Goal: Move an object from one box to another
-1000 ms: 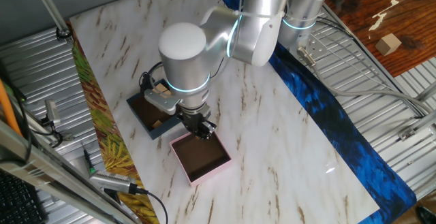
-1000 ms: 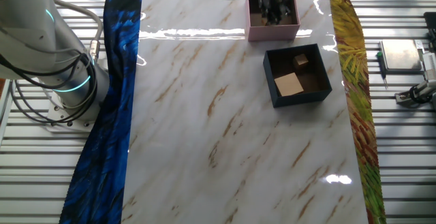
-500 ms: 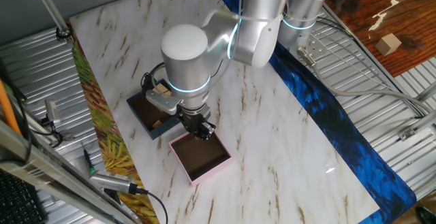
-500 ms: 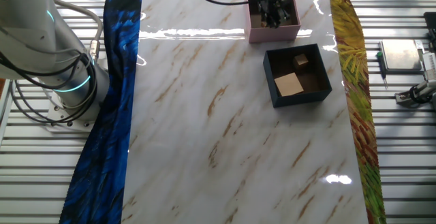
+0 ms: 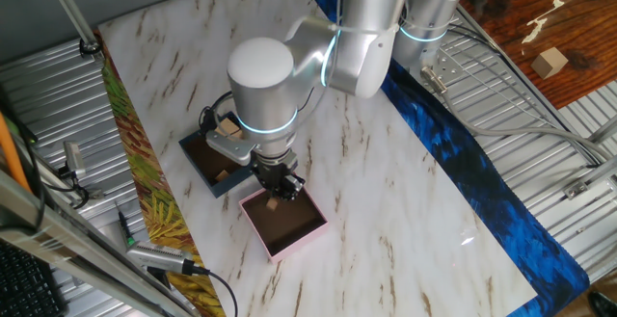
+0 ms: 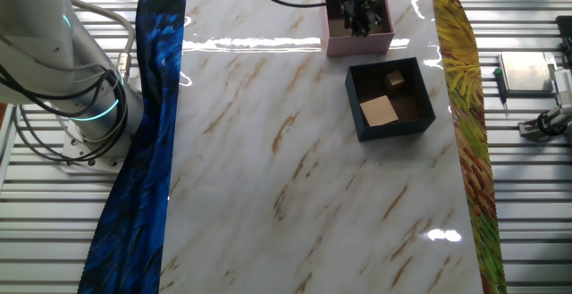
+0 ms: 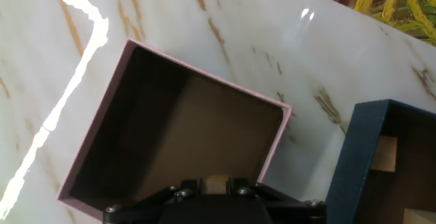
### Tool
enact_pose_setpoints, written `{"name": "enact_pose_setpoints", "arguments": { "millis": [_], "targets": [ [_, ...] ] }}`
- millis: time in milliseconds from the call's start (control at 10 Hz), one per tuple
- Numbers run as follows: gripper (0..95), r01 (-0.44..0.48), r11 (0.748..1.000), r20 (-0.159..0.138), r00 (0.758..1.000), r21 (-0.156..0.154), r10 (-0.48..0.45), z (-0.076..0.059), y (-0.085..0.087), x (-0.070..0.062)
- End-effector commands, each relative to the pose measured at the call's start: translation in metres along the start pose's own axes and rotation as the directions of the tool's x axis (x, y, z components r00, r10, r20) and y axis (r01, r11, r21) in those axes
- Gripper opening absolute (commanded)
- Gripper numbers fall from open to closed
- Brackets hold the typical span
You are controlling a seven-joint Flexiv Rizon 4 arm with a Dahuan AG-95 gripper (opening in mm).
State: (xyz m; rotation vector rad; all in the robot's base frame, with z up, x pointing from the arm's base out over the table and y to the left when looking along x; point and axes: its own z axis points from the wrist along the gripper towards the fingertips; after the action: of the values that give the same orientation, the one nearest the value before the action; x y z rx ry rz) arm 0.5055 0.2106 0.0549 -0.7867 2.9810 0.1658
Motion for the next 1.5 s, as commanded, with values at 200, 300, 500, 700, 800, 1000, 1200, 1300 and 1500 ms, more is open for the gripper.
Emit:
{"name": "enact_pose_setpoints", "arguments": {
  "millis": [200,300,500,700,800,1000,1200,1300,1500],
  "targets": [
    [19.0,0.001,1.0,-0.003,1.0,0.001,-0.001,-0.009,0.005,-0.002],
    [19.0,-0.004,1.0,-0.005,1.0,-0.002,0.004,-0.017,0.009,-0.005],
    [0.0,-0.002,1.0,-0.013,1.0,-0.004,0.002,-0.031,0.011,-0.013],
    [0.0,0.016,1.0,-0.03,0.999,-0.013,-0.016,-0.045,0.001,-0.027],
    [0.0,0.021,1.0,-0.039,0.999,-0.014,-0.021,-0.051,-0.002,-0.033],
    [0.0,0.041,0.999,-0.061,0.997,-0.025,-0.043,-0.068,-0.015,-0.048],
    [0.0,0.061,0.998,-0.064,0.996,-0.025,-0.063,-0.073,-0.02,-0.052],
    [0.0,0.061,0.998,-0.061,0.996,-0.022,-0.062,-0.074,-0.02,-0.052],
    [0.0,0.019,1.0,-0.07,0.997,0.006,-0.018,-0.074,-0.02,-0.052]
  ]
}}
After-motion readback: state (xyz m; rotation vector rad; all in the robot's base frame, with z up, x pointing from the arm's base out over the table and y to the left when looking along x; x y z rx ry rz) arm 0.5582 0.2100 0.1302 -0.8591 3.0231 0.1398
